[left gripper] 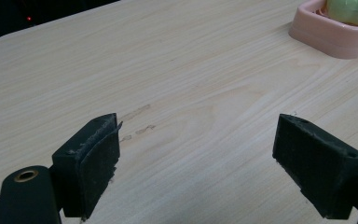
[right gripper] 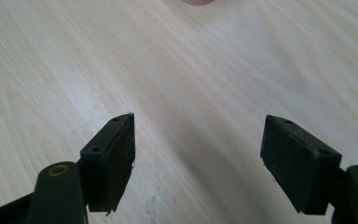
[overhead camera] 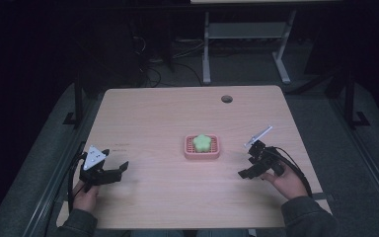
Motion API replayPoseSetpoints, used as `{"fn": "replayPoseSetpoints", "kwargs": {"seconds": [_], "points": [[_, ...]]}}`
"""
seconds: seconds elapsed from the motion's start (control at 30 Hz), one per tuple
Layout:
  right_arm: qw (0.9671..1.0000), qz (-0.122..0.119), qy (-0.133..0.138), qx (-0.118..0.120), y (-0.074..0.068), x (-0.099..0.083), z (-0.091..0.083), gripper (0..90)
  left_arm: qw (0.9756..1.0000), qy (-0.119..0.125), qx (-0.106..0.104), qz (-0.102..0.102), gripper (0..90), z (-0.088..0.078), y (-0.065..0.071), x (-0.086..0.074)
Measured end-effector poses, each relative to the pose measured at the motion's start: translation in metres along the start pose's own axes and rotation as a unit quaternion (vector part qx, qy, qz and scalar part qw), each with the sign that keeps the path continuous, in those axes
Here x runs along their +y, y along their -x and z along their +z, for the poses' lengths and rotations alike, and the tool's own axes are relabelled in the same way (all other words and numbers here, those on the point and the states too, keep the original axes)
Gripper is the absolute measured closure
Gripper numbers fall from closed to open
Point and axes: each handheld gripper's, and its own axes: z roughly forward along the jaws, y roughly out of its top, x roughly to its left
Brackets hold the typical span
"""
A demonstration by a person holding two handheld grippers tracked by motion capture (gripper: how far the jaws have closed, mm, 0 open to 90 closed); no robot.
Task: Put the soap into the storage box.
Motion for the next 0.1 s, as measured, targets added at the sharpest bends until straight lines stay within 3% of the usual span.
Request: {"fn": "replayPoseSetpoints", "kwargs": {"seconds": [0.1], "points": [[1.0000, 0.001, 0.004, -0.002, -0.0035, -0.0084, -0.0002, 25.6, 1.0000, -0.001, 0.000, 0.000, 14.4, 0.0006, 0.0002, -0.0001]]}}
